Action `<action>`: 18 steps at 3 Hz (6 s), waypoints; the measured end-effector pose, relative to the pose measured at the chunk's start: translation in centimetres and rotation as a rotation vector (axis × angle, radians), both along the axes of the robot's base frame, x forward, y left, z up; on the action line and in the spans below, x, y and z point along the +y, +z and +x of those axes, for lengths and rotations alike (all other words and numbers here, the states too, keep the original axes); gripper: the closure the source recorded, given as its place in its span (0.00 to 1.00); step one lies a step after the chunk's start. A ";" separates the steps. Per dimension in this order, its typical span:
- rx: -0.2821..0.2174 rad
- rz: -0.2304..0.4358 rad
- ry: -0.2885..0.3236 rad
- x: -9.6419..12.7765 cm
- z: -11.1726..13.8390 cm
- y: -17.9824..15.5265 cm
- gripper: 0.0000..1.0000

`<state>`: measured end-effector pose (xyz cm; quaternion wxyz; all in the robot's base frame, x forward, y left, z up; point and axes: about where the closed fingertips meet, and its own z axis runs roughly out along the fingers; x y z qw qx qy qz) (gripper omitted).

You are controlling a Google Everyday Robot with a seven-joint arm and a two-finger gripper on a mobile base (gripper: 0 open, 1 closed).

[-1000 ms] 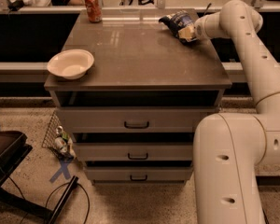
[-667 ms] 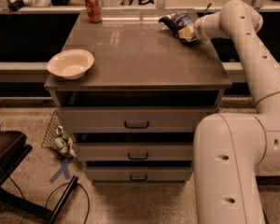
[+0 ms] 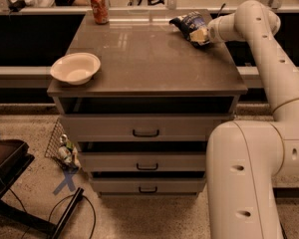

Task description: Move blue chip bag near paper bowl

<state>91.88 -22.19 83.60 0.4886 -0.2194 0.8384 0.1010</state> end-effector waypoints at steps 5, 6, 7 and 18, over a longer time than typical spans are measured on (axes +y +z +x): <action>-0.026 -0.057 -0.033 -2.6 -0.9 2.6 0.79; -0.037 -0.143 -0.028 -4.3 -3.5 7.4 1.00; -0.027 -0.186 -0.008 -4.8 -6.3 11.0 1.00; 0.037 -0.040 0.862 17.6 -22.6 5.8 0.28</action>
Offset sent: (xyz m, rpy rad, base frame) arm 0.0000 0.0000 0.0000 0.0000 0.0000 0.0000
